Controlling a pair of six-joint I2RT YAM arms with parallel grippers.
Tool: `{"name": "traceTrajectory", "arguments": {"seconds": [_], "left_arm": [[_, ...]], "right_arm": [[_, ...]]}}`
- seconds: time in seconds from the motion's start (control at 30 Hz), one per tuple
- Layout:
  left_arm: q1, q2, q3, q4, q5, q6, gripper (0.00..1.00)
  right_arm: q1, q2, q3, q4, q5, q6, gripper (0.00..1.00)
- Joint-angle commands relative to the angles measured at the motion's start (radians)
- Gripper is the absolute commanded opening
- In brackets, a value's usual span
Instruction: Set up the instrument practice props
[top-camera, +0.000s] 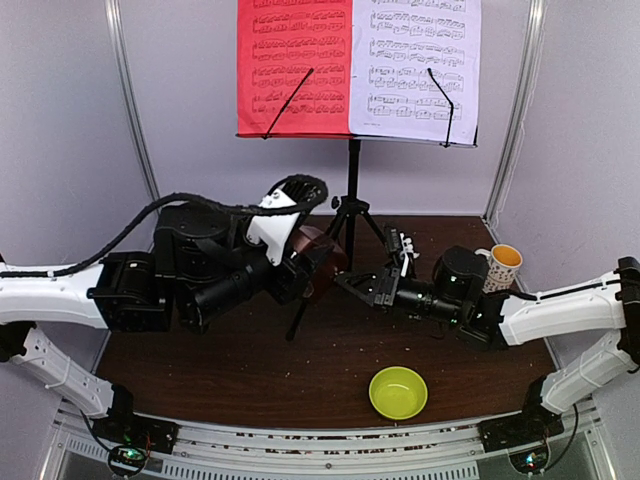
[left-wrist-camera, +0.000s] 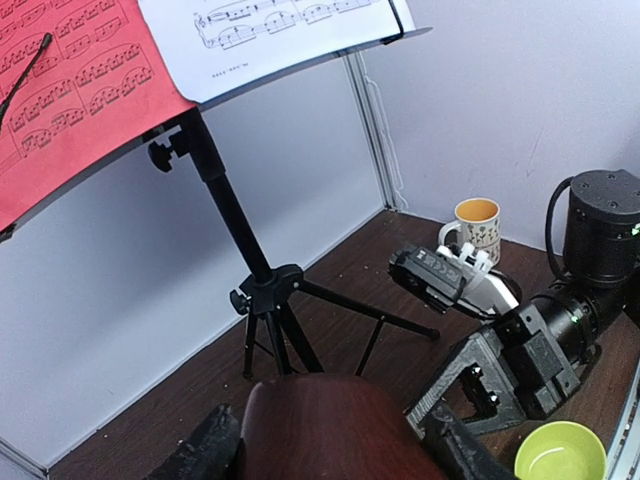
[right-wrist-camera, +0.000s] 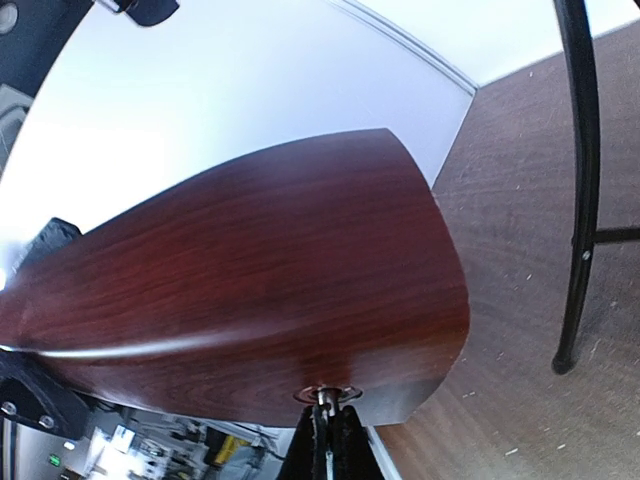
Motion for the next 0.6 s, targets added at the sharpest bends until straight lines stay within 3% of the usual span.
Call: {"name": "traceTrajectory", "arguments": {"seconds": [0.0, 0.3, 0.43, 0.57], "left_arm": [[-0.001, -0.044, -0.014, 0.119, 0.02, 0.026, 0.0], [-0.001, -0.058, -0.04, 0.125, 0.021, 0.036, 0.0], [0.0, -0.043, -0.03, 0.089, -0.007, -0.006, 0.0], [0.033, -0.013, -0.035, 0.023, 0.018, -0.153, 0.0]], "right_arm": [[-0.021, 0.013, -0.025, 0.208, 0.014, 0.225, 0.0], [-0.027, 0.071, -0.041, 0.344, 0.026, 0.371, 0.0], [-0.025, 0.027, 0.011, 0.122, -0.014, 0.185, 0.0], [-0.024, -0.055, 0.016, -0.192, -0.005, -0.059, 0.18]]}}
